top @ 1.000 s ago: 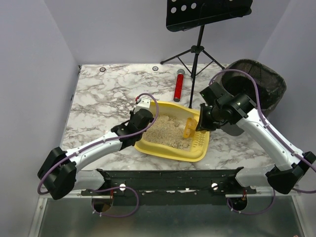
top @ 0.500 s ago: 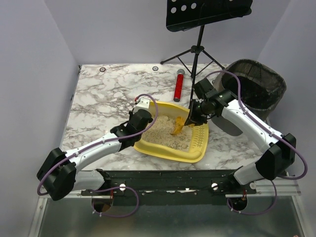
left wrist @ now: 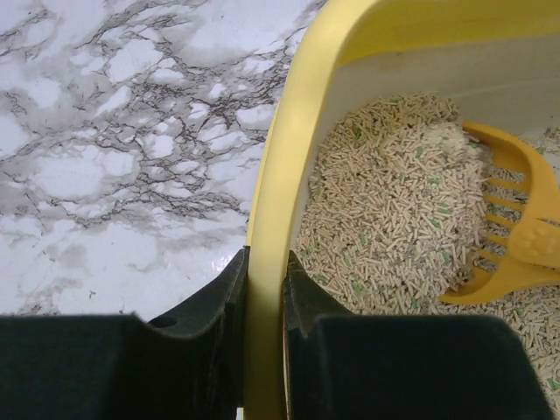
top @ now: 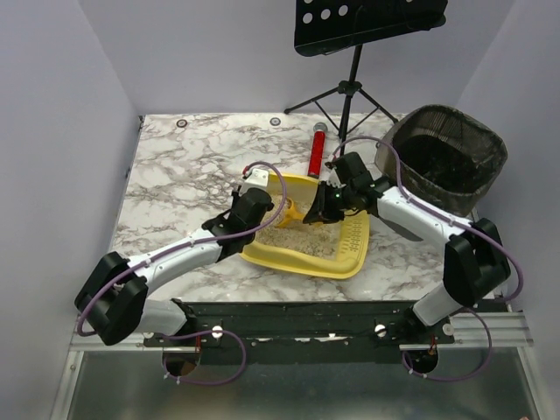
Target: Clean the litter box
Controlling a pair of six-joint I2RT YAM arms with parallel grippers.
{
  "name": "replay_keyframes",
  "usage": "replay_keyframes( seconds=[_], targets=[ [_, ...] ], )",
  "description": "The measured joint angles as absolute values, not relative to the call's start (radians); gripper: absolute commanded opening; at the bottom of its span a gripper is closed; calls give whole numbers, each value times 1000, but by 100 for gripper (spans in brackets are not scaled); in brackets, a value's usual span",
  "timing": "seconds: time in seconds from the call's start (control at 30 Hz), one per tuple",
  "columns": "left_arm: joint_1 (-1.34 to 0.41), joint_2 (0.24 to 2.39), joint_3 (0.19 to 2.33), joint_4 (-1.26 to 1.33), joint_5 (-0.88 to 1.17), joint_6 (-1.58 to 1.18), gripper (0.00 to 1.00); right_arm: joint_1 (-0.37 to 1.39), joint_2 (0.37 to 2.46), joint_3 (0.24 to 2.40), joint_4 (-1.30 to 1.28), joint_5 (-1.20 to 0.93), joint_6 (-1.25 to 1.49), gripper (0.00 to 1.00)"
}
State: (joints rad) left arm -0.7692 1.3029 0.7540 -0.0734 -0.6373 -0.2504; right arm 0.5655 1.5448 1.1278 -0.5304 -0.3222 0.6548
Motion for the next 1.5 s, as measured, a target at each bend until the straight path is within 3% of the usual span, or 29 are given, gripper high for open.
replay_keyframes(
  seconds=[0.37, 0.93, 1.5],
  targets=[
    [-741, 1336, 769, -41, -663, -243, 0, 543, 1666, 993, -154, -590, 686, 1],
    [-734, 1311, 762, -60, -647, -334, 0, 575, 1478, 571, 456, -491, 964, 1],
    [-707, 1300, 760, -75, -631, -396, 0, 577, 1303, 503, 558, -445, 1021, 1]
  ],
)
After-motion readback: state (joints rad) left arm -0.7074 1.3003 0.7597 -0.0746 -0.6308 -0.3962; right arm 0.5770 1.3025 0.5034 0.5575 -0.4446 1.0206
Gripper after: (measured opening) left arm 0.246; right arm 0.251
